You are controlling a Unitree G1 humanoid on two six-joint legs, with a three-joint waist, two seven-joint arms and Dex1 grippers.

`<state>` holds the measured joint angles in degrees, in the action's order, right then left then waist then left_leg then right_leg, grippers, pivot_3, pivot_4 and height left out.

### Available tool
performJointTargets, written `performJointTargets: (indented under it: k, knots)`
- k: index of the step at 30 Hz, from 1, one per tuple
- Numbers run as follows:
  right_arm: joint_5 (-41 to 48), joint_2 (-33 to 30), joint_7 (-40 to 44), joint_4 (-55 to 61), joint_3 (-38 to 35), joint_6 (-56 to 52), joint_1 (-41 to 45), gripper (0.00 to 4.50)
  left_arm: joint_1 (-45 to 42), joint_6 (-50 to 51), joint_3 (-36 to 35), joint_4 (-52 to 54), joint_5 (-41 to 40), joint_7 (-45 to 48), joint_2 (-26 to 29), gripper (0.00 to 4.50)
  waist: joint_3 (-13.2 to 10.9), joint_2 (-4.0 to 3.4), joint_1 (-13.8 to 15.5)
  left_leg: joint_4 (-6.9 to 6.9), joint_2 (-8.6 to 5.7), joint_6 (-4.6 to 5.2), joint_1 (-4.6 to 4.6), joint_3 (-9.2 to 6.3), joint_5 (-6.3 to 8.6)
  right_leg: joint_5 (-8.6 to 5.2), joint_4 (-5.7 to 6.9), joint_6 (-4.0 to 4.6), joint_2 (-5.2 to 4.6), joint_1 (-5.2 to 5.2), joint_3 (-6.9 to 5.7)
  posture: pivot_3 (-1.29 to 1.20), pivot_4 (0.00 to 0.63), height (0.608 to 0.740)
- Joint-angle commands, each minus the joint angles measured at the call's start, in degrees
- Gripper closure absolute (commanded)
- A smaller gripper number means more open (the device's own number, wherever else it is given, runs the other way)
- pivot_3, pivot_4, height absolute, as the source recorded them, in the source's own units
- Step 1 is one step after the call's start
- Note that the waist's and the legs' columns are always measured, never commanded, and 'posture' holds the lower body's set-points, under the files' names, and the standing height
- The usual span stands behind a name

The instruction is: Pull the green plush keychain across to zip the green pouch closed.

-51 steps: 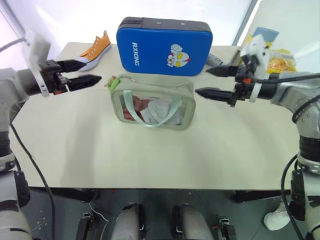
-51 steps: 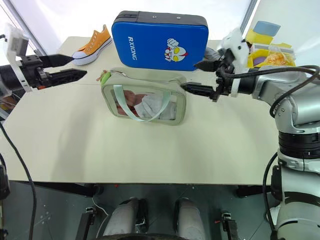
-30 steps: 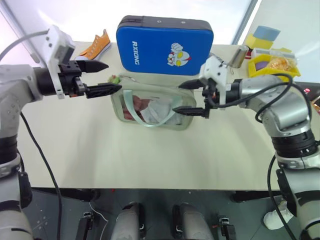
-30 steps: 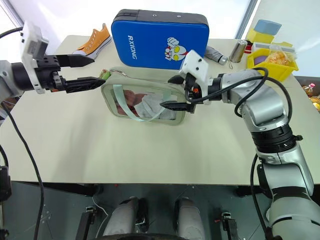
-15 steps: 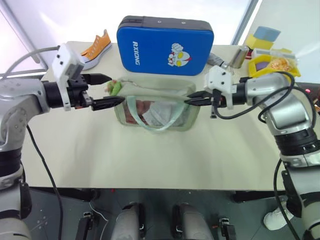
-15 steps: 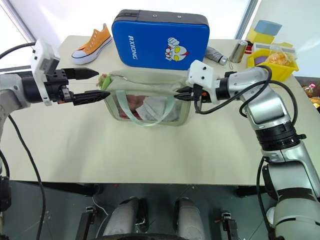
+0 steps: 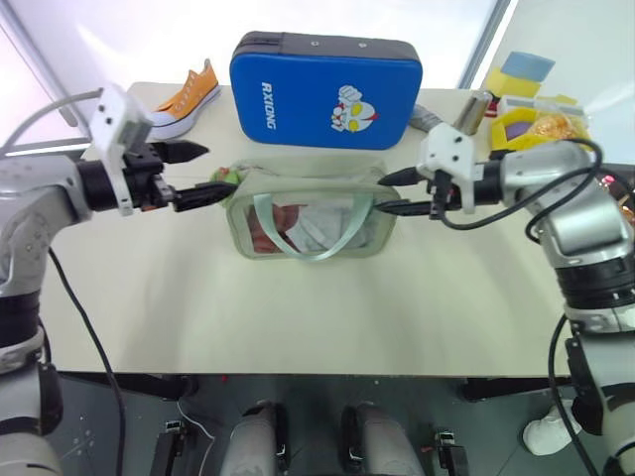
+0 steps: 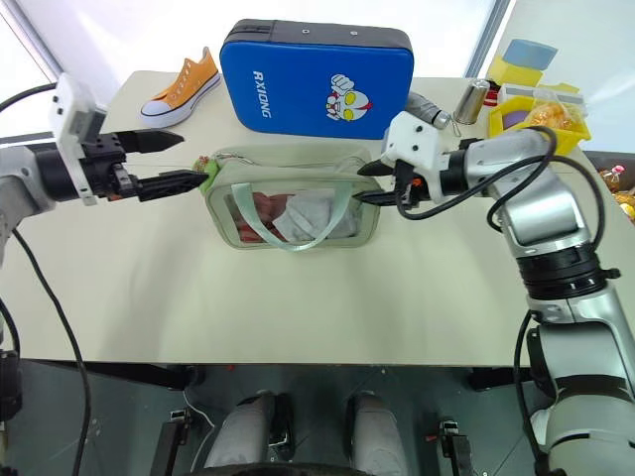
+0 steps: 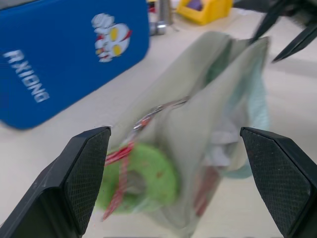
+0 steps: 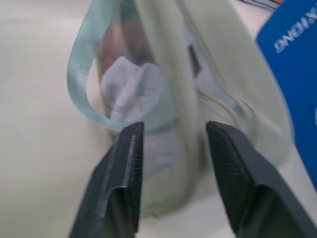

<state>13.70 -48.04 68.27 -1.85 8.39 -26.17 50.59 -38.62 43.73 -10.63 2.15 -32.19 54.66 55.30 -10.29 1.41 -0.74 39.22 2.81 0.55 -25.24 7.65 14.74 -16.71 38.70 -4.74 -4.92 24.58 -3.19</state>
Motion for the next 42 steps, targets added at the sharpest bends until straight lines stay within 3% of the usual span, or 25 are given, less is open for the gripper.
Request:
performJointTargets:
  k: [1,11,14,16,17,35,38,42]
  knots:
    - [1.25,-1.73,0.03,2.20,-3.33,-1.49,-0.66,2.44,0.08,-4.38,-3.01,-4.77,2.59,0.18,1.99,0.00,0.01,0.02,-0.01,0.00,0.00,0.00,0.00,0.01,0.00,0.00,-0.01,0.00,0.00,0.00,0.00,0.00,0.150,0.740]
    - [1.24,3.62,-2.53,1.89,-2.52,-3.07,-2.44,2.44,-2.25,-8.28,0.86,-8.53,6.36,-2.61,-4.67,0.00,0.02,0.03,0.04,0.03,-0.01,-0.01,0.01,0.03,-0.01,0.00,0.10,0.00,-0.02,-0.01,0.00,0.00,0.150,0.740]
    - [1.83,3.87,-2.16,2.59,-2.49,-3.81,-2.87,3.35,-2.47,-8.70,1.25,-9.18,7.07,-2.84,-5.83,0.00,0.02,0.03,0.00,0.03,-0.02,0.00,0.00,0.03,0.00,0.00,0.09,0.00,-0.02,0.01,0.00,0.00,0.150,0.740]
    - [2.09,3.84,-1.93,3.33,-2.38,-4.36,-2.93,4.31,-2.60,-9.32,1.40,-9.98,7.71,-2.88,-6.34,0.00,0.02,0.02,-0.03,0.03,-0.01,-0.01,0.01,0.03,-0.01,0.00,0.10,0.00,-0.01,0.01,0.00,0.00,0.150,0.740]
    - [2.16,3.87,-1.95,3.53,-2.37,-4.60,-2.90,4.46,-2.74,-9.41,1.38,-10.30,7.78,-3.01,-6.65,0.00,0.02,0.03,-0.05,0.03,-0.01,-0.01,0.02,0.03,-0.01,0.00,0.11,0.00,-0.01,0.01,0.00,0.00,0.150,0.740]
    - [1.01,4.62,-2.11,4.51,-1.44,-4.02,-3.34,4.46,-5.62,-18.46,5.96,-21.33,13.77,-2.43,-14.48,0.00,0.03,0.03,0.00,0.05,-0.01,-0.01,0.04,0.04,-0.01,0.00,0.16,0.00,-0.01,0.01,0.00,0.00,0.150,0.740]
    - [1.07,4.80,-2.37,4.63,-1.50,-4.39,-3.31,4.50,-7.54,-18.54,5.35,-22.66,13.36,-2.79,-16.02,0.95,0.03,0.03,0.00,0.06,-0.01,-0.01,0.04,0.04,-0.01,0.00,0.17,0.00,-0.01,0.01,0.00,0.00,0.150,0.740]
    - [0.89,4.94,-2.85,4.59,-1.56,-4.18,-3.31,4.50,-8.76,-18.85,5.24,-23.26,13.07,-1.51,-16.78,2.86,0.03,0.03,-0.10,0.06,-0.01,-0.01,0.04,0.04,-0.01,0.00,0.18,-0.01,-0.01,0.01,0.00,0.00,0.150,0.740]
